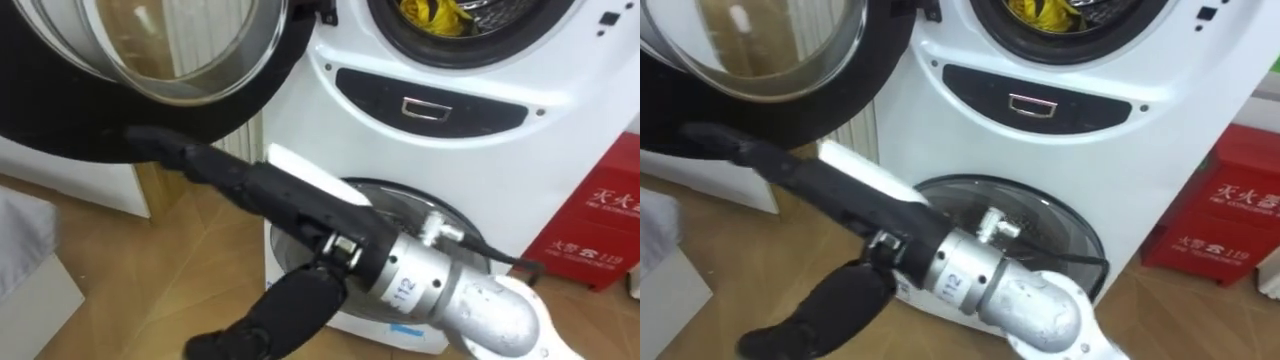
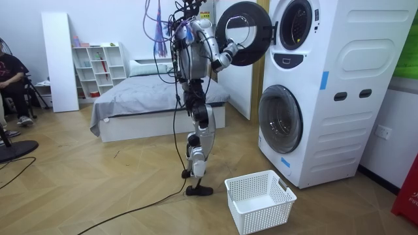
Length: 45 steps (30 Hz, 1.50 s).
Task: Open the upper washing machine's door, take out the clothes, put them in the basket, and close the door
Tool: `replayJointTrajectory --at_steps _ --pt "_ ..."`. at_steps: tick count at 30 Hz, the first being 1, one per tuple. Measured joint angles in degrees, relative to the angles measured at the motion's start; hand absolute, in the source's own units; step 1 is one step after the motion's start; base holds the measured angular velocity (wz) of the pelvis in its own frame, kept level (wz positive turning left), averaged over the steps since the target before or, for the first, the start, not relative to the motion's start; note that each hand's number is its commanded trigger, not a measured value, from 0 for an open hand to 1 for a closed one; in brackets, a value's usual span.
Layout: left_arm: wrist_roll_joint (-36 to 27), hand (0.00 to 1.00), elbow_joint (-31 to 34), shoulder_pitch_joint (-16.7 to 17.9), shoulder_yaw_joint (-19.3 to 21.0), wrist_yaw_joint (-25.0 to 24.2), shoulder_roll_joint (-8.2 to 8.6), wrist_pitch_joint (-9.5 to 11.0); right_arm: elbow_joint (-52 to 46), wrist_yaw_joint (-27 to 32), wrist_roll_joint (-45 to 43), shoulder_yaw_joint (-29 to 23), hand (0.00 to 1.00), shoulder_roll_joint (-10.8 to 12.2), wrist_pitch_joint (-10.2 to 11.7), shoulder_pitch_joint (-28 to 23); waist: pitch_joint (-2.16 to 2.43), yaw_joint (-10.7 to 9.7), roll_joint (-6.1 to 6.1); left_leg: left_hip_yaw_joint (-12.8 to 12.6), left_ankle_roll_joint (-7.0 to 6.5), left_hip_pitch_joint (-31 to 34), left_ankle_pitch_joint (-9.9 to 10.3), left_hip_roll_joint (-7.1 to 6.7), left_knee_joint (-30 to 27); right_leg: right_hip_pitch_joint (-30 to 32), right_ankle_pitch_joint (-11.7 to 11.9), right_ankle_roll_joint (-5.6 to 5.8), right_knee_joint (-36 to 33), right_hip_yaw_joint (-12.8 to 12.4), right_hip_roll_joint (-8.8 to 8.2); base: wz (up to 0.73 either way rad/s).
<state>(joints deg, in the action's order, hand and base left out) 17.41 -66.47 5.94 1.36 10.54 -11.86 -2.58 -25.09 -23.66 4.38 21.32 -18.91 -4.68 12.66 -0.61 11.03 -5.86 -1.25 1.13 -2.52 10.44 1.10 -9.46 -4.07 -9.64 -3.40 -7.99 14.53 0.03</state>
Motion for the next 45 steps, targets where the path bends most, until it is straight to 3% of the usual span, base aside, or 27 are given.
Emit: replayJointTrajectory --at_steps 6,10,23,28,37,38,45 --pt "-0.41 0.0 0.11 1.23 4.36 -0.01 -0.18 -0.05 0.93 1.62 -0.43 -12.72 0.0 -7.17 -0.36 -2.58 0.24 -3.14 -0.27 -1.17 -0.01 -0.32 0.0 0.13 0.09 0.16 0.0 0.03 -0.62 -0.76 -0.13 -0.09" --pt "-0.43 0.0 0.3 1.33 4.83 -0.31 -0.17 -0.48 1.75 3.27 -0.48 -16.72 0.0 -7.46 -0.36 -2.59 0.37 -3.49 0.09 -2.07 0.0 -0.97 0.0 0.27 0.09 0.0 -0.01 0.01 -0.63 -1.69 0.05 -0.14" --pt "-0.45 0.0 2.41 4.14 4.61 -4.19 -0.21 -1.29 2.76 6.63 -3.47 -18.8 0.0 -7.45 -0.37 -2.6 0.38 -5.95 0.24 -2.12 0.0 -1.24 0.0 0.28 0.06 -0.02 0.0 0.0 -0.68 -1.75 0.05 0.0" --pt "-0.31 0.0 2.44 3.98 4.58 -4.79 -0.21 -1.8 4.8 7.63 -2.79 -18.78 0.0 -7.26 -0.39 -2.21 0.29 -5.5 0.05 -2.35 0.0 -2.18 0.0 0.27 0.29 -0.82 -0.02 0.02 -0.65 -1.8 0.0 -0.01" --pt "-0.4 0.0 3.64 2.32 4.47 -3.24 -0.09 -2.35 11.72 13.33 0.51 -18.22 0.0 -5.06 -0.41 2.29 0.19 -2.94 -0.17 -2.64 0.0 -2.73 0.0 0.25 0.23 -1.25 -0.05 0.04 -0.6 -2.17 0.02 -0.01" --pt "-0.41 0.0 3.58 2.33 4.37 -2.92 -0.11 -2.33 12.82 14.34 1.39 -18.04 0.0 -4.69 -0.19 2.45 -0.11 -2.73 0.07 -2.62 0.0 -2.75 0.0 0.25 0.23 -1.4 -0.05 0.04 -0.51 -2.04 0.02 0.04" --pt "-0.3 0.0 2.83 2.59 2.76 -1.93 0.21 -3.31 19.85 18.64 3.05 -16.62 0.0 -0.52 -0.25 2.66 -0.26 -2.06 -0.11 -2.4 0.0 -1.83 0.0 0.18 0.11 -0.62 -0.07 0.06 -0.55 -1.73 -0.06 0.01"
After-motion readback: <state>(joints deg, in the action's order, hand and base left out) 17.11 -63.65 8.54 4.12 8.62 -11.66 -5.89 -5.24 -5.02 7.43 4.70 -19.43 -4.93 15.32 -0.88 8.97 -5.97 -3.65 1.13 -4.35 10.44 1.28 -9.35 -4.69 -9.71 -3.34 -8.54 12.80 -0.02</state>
